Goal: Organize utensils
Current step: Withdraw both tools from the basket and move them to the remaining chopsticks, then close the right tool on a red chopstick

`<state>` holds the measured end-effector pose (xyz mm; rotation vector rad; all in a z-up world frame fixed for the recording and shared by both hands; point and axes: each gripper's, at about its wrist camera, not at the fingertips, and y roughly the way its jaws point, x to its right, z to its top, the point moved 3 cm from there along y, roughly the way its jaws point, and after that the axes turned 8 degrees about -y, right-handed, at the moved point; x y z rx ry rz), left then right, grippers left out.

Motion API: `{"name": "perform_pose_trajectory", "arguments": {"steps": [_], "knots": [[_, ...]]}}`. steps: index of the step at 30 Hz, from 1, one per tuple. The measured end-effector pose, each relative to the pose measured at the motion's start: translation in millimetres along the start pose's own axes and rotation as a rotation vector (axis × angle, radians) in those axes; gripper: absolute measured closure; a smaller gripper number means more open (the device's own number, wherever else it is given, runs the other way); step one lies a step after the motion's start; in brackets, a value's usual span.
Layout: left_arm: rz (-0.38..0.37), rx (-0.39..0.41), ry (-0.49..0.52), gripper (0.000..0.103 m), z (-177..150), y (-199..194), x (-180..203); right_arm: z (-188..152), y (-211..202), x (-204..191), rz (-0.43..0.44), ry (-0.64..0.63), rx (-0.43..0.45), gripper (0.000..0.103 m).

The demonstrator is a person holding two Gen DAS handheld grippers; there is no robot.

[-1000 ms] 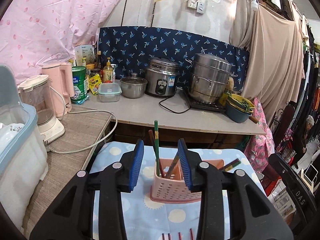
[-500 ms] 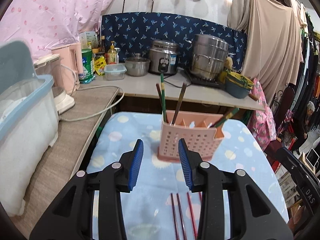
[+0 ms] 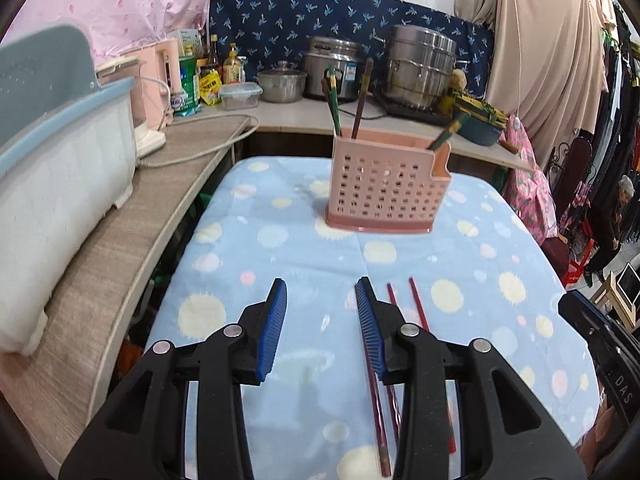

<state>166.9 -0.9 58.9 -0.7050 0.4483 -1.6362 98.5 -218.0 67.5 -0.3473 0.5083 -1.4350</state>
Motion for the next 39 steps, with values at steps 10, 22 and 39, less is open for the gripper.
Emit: {"name": "perform_pose_trajectory", "arguments": {"steps": [10,22,39], "knots": [[0.020,-0.072,0.002,0.068,-49,10,-7,-66,5,-13,-0.019,-0.023,-0.108,0.091],[0.035,-0.160,0.018,0.068,-95,21,-11,-118,21,-21,-0.014,-0.017,-0.212,0.085],[0.034,-0.200,0.019,0.050,-118,25,-14,-139,41,-29,-0.014,-0.027,-0.269,0.079]]}}
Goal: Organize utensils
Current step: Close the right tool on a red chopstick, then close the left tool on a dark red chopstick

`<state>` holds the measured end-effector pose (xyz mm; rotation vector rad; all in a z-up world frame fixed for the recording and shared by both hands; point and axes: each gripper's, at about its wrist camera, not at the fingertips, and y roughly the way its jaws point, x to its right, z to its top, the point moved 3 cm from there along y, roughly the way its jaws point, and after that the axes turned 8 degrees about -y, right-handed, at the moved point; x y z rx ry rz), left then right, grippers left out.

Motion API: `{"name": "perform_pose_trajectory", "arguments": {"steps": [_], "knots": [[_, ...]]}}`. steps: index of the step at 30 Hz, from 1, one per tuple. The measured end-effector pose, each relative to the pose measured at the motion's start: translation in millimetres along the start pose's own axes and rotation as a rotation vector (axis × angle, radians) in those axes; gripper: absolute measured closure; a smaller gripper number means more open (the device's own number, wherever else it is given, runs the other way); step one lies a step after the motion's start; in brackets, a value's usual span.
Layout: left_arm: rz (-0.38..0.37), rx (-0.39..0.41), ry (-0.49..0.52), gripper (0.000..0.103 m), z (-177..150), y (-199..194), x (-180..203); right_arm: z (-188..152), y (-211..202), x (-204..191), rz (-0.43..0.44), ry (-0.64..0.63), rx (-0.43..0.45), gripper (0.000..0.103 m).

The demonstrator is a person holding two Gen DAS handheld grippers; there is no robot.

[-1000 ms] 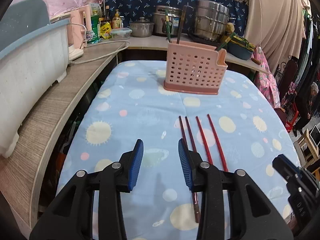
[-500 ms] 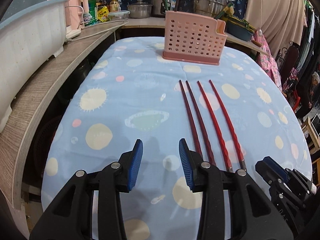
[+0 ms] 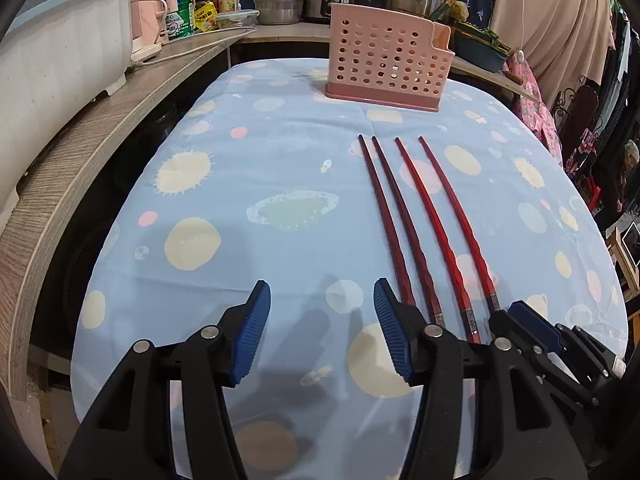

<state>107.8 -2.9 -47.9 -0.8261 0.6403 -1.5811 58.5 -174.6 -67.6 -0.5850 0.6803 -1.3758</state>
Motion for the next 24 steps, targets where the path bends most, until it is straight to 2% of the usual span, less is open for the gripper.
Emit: {"name": "perform_pose_trajectory", "arguments": {"steps": [4,7,9,13,24], "knots": [[-0.003,-0.008,0.005,0.049,-4,1,2,1,1,-2,-0.014,-0.012,0.004,0.082],[-0.007,-0.013,0.008,0.049,-5,2,4,0,1,-2,-0.032,-0.022,0.008,0.087],[-0.008,-0.016,0.009,0.047,-6,3,5,-1,1,0,-0.043,-0.019,0.007,0.095],[-0.013,-0.018,0.016,0.042,-9,3,8,-2,-1,6,-0.039,0.005,0.009,0.095],[-0.043,-0.045,0.033,0.041,-20,7,22,-9,-7,16,-0.044,0.049,0.012,0.096]]}}
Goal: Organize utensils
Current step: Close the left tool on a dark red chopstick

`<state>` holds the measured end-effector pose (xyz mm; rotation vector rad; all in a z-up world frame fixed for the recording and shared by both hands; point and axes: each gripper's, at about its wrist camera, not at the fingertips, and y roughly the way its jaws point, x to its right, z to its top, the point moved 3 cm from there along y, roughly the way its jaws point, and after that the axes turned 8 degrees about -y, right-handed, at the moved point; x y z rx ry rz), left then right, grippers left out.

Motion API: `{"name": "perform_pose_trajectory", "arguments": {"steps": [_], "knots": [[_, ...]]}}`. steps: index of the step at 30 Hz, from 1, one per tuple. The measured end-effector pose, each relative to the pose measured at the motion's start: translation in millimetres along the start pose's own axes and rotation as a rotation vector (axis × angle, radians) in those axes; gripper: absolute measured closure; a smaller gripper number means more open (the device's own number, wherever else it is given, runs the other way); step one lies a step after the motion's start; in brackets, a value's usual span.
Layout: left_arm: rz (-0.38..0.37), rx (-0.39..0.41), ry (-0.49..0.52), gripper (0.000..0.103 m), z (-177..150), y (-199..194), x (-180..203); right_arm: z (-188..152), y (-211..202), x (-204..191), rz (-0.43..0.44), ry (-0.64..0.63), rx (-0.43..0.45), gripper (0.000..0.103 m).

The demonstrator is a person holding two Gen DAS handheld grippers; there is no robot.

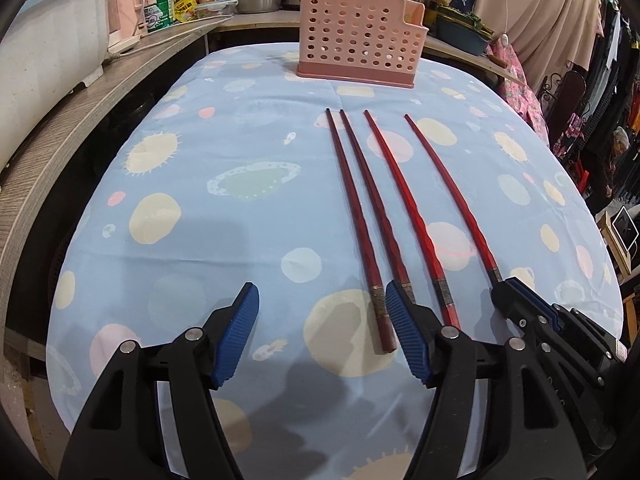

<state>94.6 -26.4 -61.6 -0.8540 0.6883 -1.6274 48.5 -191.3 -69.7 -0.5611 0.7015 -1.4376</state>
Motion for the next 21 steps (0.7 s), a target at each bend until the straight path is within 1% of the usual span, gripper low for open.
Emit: {"name": "perform_pose_trajectory", "arguments": {"steps": [10,14,17,19,20,21], "knots": [[0.014,-0.020,0.025,0.041,-8,11,10,-2,-1,1,0.001,0.003,0.002,0.095],[0.030,-0.010,0.036,0.043,-9,11,12,-2,-1,1,0.002,0.003,0.002,0.095],[0.039,-0.006,0.041,0.048,-8,11,10,-2,-1,1,0.002,0.003,0.002,0.095],[0.040,-0.004,0.039,0.055,-7,11,9,-2,-1,1,0.002,0.004,0.002,0.095],[0.041,-0.004,0.039,0.057,-7,11,9,-2,-1,1,0.002,0.003,0.002,0.095],[0.042,-0.003,0.039,0.062,-7,10,8,-3,-1,1,0.001,0.004,0.002,0.095]]}}
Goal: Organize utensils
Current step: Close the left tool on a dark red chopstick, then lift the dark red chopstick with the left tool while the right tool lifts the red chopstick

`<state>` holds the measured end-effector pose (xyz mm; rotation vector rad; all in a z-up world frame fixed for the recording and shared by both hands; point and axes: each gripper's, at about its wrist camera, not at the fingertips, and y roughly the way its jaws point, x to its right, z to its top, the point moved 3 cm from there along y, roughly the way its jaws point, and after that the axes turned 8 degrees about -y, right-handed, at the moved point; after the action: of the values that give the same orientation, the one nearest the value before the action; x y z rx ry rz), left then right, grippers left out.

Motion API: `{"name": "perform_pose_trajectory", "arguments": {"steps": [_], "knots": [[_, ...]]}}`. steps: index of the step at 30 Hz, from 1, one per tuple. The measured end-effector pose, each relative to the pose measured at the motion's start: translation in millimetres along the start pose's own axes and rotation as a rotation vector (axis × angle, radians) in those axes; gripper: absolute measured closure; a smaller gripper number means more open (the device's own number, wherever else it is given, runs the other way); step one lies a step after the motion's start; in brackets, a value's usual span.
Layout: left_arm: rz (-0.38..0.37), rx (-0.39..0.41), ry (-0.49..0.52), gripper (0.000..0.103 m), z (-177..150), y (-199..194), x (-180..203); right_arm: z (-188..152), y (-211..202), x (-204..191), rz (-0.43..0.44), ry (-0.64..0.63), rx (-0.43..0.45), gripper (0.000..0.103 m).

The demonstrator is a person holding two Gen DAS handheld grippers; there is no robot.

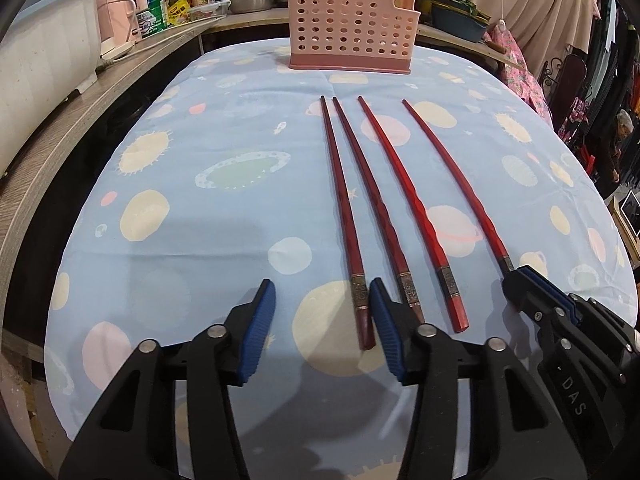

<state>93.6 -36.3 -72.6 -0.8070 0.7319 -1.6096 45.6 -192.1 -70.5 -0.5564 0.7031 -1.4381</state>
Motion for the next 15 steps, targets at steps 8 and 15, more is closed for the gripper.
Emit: {"name": "perform_pose_trajectory", "arguments": {"steps": [8,15], "knots": [[-0.024,-0.020,-0.006,0.094,2.0,-0.3,-3.7,-0.3,-0.2,0.1,0.000,0.000,0.000,0.095],[-0.040,-0.032,-0.018,0.096,2.6,-1.4,-5.9,-1.1,-1.5,0.5,0.000,0.004,-0.001,0.095]]}}
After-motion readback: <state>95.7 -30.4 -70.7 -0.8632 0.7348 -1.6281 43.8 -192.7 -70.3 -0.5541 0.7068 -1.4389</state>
